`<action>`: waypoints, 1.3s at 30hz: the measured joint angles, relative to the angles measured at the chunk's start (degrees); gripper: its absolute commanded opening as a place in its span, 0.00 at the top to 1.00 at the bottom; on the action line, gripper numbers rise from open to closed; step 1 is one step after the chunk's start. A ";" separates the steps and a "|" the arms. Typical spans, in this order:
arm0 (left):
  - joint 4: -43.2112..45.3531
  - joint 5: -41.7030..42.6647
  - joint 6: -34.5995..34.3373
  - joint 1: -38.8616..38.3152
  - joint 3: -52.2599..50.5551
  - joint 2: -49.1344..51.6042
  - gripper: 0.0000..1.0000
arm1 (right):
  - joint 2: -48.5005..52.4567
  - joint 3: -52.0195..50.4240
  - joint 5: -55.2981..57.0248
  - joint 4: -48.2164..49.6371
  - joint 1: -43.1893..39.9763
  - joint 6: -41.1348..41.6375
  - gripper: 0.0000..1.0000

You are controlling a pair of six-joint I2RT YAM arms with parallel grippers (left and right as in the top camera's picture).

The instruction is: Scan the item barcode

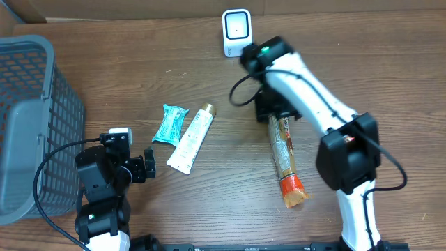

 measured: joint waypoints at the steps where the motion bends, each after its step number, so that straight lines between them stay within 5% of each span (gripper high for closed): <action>1: 0.00 0.02 0.00 0.00 0.00 0.00 0.00 | -0.09 0.00 -1.64 -0.07 -1.90 -1.75 0.27; 8: 0.00 0.02 0.00 0.00 0.00 0.00 0.00 | -0.22 0.00 -17.59 -0.13 -9.92 -16.04 0.40; 14: 0.02 0.02 0.00 0.00 0.00 0.00 0.00 | -2.32 -0.48 -19.91 0.26 -9.11 -17.92 0.42; 20: 0.02 0.02 0.00 0.00 -0.02 0.00 0.00 | -14.40 -6.88 -17.84 5.73 -8.70 -14.80 0.33; 26: 0.02 0.02 0.00 0.00 -0.02 0.00 0.00 | -28.76 -23.74 -17.99 16.37 -8.70 -13.77 0.20; 32: 0.02 0.02 0.00 0.00 -0.02 0.00 0.00 | -24.28 -41.11 -18.84 30.12 -8.68 -13.68 0.18; 39: 0.00 0.02 0.00 0.00 -0.02 0.00 0.00 | -23.34 -46.31 -20.72 37.46 -8.63 -13.77 0.19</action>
